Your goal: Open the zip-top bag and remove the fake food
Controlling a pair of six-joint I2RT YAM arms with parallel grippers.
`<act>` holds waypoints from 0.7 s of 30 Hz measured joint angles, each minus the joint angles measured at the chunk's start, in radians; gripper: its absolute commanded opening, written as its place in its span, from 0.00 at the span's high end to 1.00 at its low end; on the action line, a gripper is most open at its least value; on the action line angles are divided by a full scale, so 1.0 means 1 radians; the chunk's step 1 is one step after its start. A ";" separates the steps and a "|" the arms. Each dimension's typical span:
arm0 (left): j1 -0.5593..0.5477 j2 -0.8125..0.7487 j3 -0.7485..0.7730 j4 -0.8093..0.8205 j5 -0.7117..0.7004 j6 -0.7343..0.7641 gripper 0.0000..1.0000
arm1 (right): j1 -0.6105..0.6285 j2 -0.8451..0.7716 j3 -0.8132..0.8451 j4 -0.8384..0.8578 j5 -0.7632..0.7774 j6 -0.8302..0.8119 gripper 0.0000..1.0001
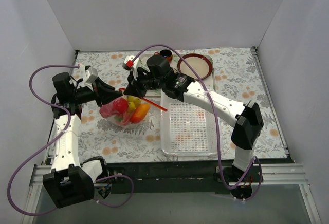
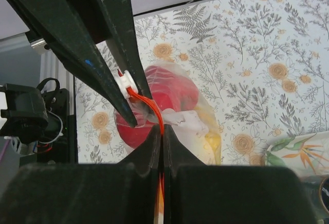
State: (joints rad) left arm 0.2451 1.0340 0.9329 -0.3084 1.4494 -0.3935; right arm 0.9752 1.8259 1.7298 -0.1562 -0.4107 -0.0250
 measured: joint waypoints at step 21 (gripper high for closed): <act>-0.020 0.272 0.035 -0.766 0.026 0.908 0.02 | 0.001 -0.080 -0.109 0.000 -0.080 0.053 0.99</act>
State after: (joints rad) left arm 0.2249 1.3056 0.9680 -1.0740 1.4754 0.5144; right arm 0.9764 1.7458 1.6207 -0.1558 -0.4904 0.0277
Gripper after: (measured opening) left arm 0.981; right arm 0.032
